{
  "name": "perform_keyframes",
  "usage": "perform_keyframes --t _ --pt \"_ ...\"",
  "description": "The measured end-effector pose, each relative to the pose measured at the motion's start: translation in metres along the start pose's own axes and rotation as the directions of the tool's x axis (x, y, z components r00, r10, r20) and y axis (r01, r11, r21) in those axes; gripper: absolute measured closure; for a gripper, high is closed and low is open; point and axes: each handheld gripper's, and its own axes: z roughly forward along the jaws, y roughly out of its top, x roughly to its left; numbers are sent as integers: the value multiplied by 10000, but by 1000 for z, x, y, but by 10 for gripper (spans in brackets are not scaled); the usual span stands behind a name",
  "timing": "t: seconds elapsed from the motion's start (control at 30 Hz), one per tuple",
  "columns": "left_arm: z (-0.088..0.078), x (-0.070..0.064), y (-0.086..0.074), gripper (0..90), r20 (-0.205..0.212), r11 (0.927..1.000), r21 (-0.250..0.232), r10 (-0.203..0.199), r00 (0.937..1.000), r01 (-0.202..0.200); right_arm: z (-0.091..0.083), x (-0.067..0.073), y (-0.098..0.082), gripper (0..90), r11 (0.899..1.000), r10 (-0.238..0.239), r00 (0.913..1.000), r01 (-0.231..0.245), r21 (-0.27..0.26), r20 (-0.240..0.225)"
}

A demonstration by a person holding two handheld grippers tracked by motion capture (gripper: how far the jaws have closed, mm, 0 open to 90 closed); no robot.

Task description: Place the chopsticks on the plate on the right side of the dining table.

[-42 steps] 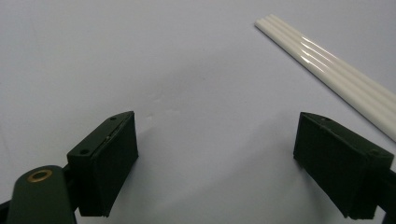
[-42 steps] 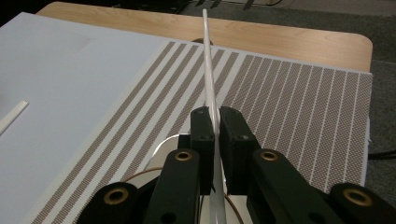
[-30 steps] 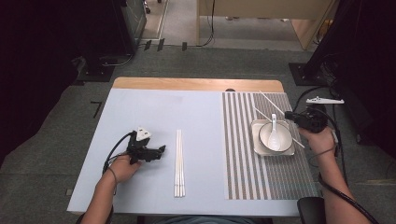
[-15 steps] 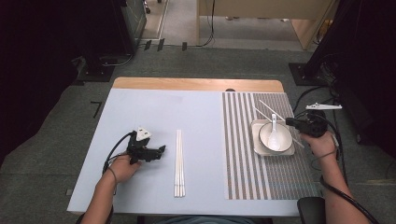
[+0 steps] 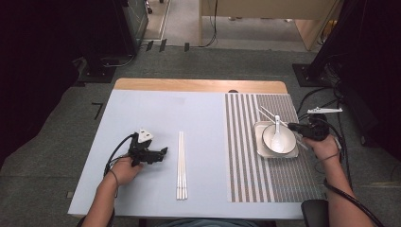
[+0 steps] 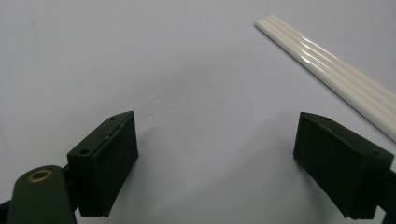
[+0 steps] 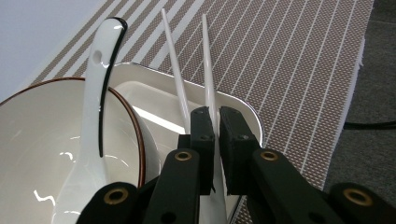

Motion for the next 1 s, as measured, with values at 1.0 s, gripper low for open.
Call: perform_keyframes --t 1.0 --pt "0 0 0 135 -5 10000 -1 -2 10000 2 11 -1 5 848 9971 -496 9987 487 581 144"
